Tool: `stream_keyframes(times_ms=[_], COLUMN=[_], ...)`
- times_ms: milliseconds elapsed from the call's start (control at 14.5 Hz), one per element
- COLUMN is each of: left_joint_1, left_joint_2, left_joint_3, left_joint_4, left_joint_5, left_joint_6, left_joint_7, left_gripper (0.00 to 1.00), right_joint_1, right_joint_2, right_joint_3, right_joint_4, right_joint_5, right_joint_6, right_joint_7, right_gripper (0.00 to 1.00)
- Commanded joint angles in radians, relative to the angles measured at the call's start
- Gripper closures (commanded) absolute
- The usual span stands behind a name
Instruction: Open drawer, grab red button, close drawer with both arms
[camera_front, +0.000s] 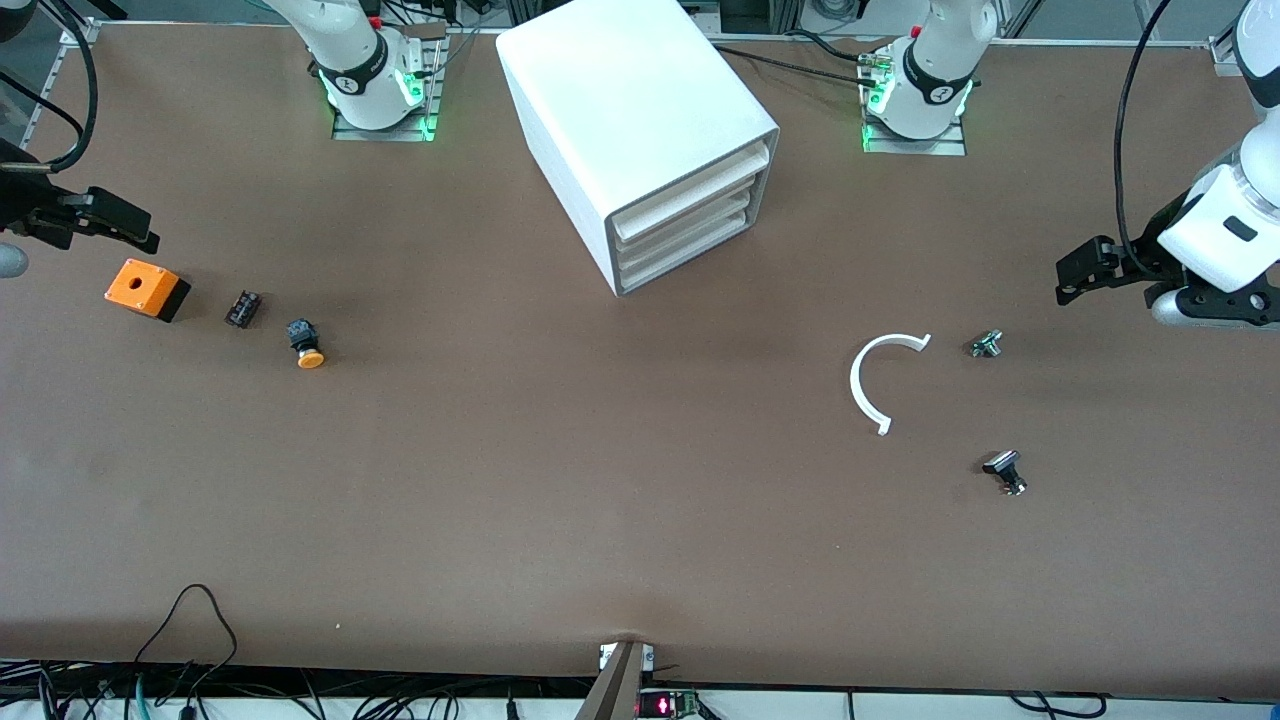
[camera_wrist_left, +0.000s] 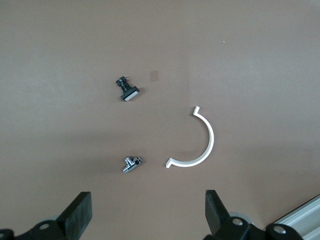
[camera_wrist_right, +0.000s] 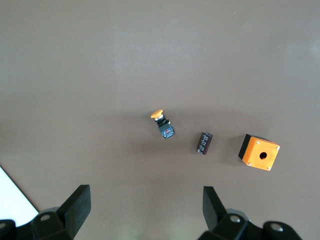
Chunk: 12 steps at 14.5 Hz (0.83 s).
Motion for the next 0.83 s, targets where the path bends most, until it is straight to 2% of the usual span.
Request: stream_keyframes(times_ms=[0,757], left_joint_1=[0.010,0.005], left_joint_2=[0.012,0.013], left_joint_3=[-0.002,-0.002], left_joint_4=[0.022,0.031], left_joint_5=[-0.019,-0.018], left_joint_6=[-0.015,-0.021], left_joint_7=[0.023,0.020], left_gripper=[0.00,0.00], right_joint_1=[0.004,0.004], right_joint_2=[-0.005,-0.005], right_joint_3=[0.011,0.011], right_joint_4=[0.027,0.027], right_joint_5=[0.000,0.000], right_joint_6=[-0.018,-0.017], right_joint_7=[0.002,0.003], right_gripper=[0.01,0.01])
